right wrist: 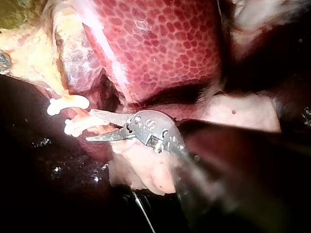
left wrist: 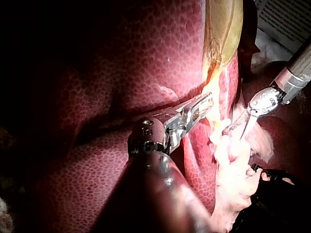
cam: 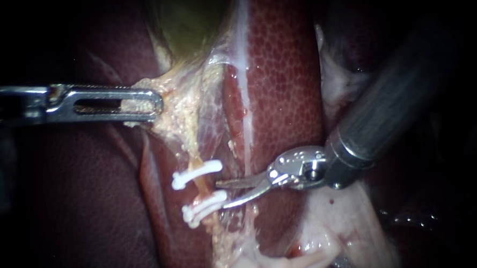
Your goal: Go to the cutting position left tube
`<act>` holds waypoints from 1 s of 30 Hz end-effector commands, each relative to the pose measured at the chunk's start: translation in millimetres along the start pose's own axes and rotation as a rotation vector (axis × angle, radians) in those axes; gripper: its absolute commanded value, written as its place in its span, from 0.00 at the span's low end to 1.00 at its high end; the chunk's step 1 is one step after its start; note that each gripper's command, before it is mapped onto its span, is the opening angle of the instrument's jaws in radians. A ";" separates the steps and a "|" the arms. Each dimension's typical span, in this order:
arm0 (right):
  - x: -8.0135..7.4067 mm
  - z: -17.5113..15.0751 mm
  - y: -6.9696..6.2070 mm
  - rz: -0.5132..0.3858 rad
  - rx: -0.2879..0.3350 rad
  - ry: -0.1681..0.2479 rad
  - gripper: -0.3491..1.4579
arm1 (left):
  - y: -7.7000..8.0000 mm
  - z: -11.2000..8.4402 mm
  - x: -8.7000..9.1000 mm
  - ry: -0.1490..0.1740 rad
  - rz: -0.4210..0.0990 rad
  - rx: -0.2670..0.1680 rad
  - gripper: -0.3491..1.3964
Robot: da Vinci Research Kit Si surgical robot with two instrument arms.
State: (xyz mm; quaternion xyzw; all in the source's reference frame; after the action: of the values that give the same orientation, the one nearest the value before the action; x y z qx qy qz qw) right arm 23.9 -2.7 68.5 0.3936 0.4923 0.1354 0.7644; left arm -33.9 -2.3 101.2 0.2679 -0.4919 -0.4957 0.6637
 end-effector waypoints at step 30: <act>1.5 4.3 0.8 -0.009 -0.006 0.049 0.82 | -0.3 -0.1 0.1 0.000 0.000 -0.001 0.00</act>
State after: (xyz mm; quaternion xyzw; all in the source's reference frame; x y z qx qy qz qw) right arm 28.5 -3.4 69.0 0.3849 0.5131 0.1440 0.7535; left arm -33.9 -2.5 101.0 0.2679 -0.4917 -0.4958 0.6638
